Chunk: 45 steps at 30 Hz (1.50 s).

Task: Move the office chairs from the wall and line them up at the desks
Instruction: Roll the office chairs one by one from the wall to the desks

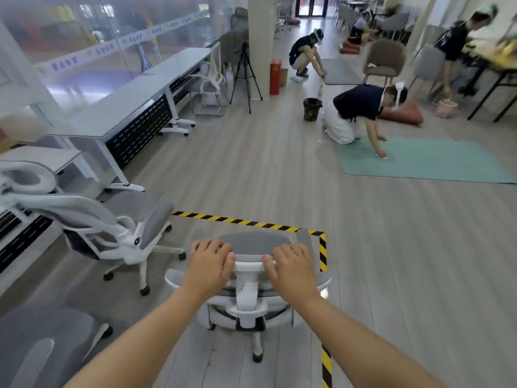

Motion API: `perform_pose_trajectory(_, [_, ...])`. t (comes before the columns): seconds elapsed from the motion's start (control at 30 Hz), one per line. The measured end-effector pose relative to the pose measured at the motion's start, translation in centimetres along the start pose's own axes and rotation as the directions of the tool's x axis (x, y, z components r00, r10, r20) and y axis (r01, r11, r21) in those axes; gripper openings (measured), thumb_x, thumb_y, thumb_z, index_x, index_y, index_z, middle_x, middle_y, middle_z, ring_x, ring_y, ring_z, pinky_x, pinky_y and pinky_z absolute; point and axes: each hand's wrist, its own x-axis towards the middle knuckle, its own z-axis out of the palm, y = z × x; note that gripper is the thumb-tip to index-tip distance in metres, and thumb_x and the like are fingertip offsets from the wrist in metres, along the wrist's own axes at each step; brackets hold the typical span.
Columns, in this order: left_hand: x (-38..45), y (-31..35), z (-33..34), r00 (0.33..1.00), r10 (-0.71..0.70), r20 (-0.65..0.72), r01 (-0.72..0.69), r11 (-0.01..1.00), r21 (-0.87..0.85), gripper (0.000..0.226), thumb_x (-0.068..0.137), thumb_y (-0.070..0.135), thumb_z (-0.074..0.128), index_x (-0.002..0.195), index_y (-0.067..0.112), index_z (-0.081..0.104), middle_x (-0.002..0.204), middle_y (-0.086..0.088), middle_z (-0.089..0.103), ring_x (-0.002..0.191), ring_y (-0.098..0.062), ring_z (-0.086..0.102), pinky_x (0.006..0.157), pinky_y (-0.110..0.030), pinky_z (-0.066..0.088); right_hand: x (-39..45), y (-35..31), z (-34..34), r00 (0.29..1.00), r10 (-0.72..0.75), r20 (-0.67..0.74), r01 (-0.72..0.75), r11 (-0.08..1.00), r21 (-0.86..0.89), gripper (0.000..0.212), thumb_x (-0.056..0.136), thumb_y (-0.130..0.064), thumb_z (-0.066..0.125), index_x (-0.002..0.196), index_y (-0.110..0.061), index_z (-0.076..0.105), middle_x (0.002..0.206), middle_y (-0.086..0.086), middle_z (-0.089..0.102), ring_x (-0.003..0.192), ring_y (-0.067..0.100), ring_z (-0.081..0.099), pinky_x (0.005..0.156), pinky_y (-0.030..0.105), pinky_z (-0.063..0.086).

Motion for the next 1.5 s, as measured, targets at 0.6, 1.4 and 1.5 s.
perform_pose_trajectory(0.6, [17.3,-1.7,7.2,0.996,0.082,0.027,-0.081,0.996,-0.040,0.035,0.098,0.034,0.032,0.080,0.017,0.056,0.077,0.001,0.052,0.075,-0.023,0.045,0.077,-0.040,0.039,14.4,7.0,3.2,0.974,0.171,0.149,-0.166,0.985,-0.043,0.048,0.099,-0.050,0.024,0.096,-0.019,0.061,0.093,-0.002,0.058,0.094,0.024,0.050,0.096,0.039,0.036])
perform_pose_trajectory(1.4, [17.5,24.7,2.7,0.590,0.682,0.432,-0.681,0.708,-0.187,0.045,0.101,0.044,0.028,0.133,0.022,0.050,0.127,-0.003,0.058,0.115,-0.027,0.053,0.096,-0.041,0.042,-6.2,13.9,-16.8,0.492,0.861,0.129,-0.816,0.508,-0.275,0.046,0.104,-0.045,0.031,0.135,-0.020,0.055,0.138,0.008,0.056,0.129,0.030,0.048,0.107,0.040,0.035])
perform_pose_trajectory(1.5, [13.0,32.4,1.2,0.485,0.773,0.408,-0.760,0.604,-0.241,0.044,0.102,0.043,0.031,0.135,0.022,0.051,0.129,-0.004,0.057,0.118,-0.027,0.053,0.097,-0.040,0.041,-14.5,15.0,-20.8,0.391,0.918,0.070,-0.873,0.394,-0.288,0.046,0.103,-0.045,0.032,0.138,-0.022,0.053,0.140,0.007,0.056,0.129,0.029,0.048,0.107,0.039,0.036])
